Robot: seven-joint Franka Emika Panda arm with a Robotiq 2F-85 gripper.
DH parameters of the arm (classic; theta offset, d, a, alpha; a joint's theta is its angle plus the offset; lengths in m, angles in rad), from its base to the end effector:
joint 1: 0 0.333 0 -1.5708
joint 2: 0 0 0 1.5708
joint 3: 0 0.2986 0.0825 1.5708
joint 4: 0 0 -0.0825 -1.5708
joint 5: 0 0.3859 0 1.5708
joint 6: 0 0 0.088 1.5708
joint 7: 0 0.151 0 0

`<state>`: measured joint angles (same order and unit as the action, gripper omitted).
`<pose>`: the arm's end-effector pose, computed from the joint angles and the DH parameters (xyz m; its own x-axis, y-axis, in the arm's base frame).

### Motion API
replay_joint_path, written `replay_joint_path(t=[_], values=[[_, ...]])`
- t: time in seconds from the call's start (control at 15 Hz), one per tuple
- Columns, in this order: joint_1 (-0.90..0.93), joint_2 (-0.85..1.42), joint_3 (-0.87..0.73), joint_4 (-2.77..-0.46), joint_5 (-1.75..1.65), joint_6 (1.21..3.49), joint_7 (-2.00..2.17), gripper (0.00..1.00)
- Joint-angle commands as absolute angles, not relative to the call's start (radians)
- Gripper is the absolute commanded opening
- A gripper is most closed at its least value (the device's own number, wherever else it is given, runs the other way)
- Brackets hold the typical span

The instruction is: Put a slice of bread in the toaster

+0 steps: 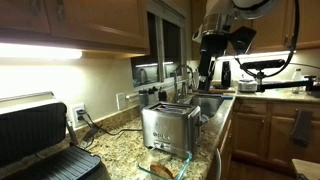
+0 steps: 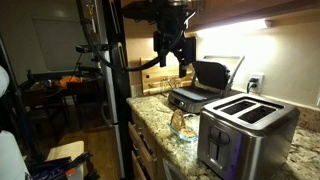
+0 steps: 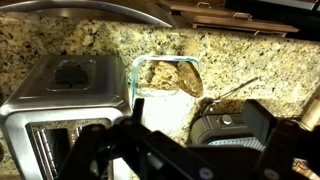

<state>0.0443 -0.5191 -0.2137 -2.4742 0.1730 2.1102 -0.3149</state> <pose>0.4203 -0.0554 0.4274 0.9773 0.0632 0.2024 0.1063 -0.9721 -0.2093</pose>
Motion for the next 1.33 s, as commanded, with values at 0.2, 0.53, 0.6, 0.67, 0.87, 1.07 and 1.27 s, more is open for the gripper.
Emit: replay_joint_path(t=[0.2, 0.53, 0.6, 0.67, 0.87, 1.07, 1.27], values=[[0.026, -0.517, -0.198, -2.471, 0.182, 2.106, -0.322, 1.0], [0.026, -0.517, -0.198, -2.471, 0.182, 2.106, -0.322, 1.0], [0.026, -0.517, -0.198, -2.471, 0.182, 2.106, -0.322, 1.0], [0.026, -0.517, -0.198, -2.471, 0.182, 2.106, -0.322, 1.0], [0.025, -0.515, -0.196, -2.47, 0.181, 2.109, -0.322, 1.0], [0.021, -0.501, -0.198, -2.46, 0.18, 2.113, -0.327, 1.0], [0.019, -0.49, -0.199, -2.456, 0.179, 2.114, -0.33, 1.0]])
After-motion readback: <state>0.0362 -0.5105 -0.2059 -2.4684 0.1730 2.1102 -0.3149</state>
